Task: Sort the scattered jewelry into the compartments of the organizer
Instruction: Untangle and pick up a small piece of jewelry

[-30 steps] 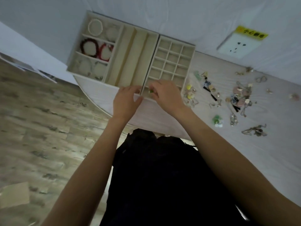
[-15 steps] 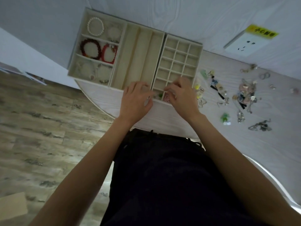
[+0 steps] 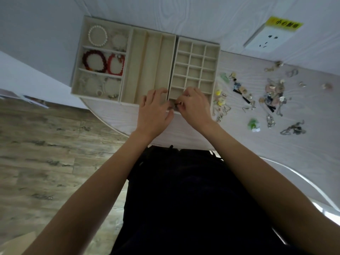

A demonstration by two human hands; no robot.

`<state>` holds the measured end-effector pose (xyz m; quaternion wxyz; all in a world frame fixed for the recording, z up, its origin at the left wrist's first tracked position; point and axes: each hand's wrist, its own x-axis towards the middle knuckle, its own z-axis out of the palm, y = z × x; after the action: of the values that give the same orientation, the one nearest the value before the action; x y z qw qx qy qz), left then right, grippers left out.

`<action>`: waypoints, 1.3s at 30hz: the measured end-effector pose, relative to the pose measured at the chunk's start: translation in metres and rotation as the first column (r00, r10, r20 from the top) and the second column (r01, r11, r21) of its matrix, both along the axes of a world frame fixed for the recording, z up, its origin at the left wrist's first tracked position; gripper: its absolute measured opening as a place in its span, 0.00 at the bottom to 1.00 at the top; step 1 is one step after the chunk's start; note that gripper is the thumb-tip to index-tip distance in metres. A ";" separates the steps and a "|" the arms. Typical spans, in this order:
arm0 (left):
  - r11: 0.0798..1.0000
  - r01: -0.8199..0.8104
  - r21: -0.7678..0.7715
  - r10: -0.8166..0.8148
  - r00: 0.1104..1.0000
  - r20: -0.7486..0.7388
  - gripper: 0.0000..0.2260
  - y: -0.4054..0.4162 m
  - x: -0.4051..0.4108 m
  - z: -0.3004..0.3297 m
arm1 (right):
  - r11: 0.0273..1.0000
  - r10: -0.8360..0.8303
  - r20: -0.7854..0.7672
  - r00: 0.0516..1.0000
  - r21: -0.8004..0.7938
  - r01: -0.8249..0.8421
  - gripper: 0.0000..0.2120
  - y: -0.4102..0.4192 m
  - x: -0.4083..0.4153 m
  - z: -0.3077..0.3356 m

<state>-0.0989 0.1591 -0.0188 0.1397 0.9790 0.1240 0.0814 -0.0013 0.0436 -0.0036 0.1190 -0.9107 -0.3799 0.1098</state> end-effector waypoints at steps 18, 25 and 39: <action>0.966 0.210 0.147 -0.202 0.977 -0.068 0.11 0.005 0.002 0.001 | 0.987 -0.092 -0.030 0.995 0.132 0.095 0.08 -0.015 -0.010 -0.004; 0.966 0.233 0.109 -0.228 0.972 -0.054 0.10 0.013 0.003 0.004 | 0.996 -0.073 -0.075 0.995 0.053 0.077 0.19 -0.008 -0.010 -0.008; 0.973 0.217 0.075 -0.212 0.975 -0.071 0.13 0.014 -0.003 0.005 | 0.987 -0.102 -0.099 0.990 0.113 0.113 0.21 -0.005 -0.013 -0.016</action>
<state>-0.1020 0.1726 -0.0135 0.1034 0.9936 0.0184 0.0404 -0.0140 0.0391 -0.0194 0.1961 -0.9152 -0.3301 0.1227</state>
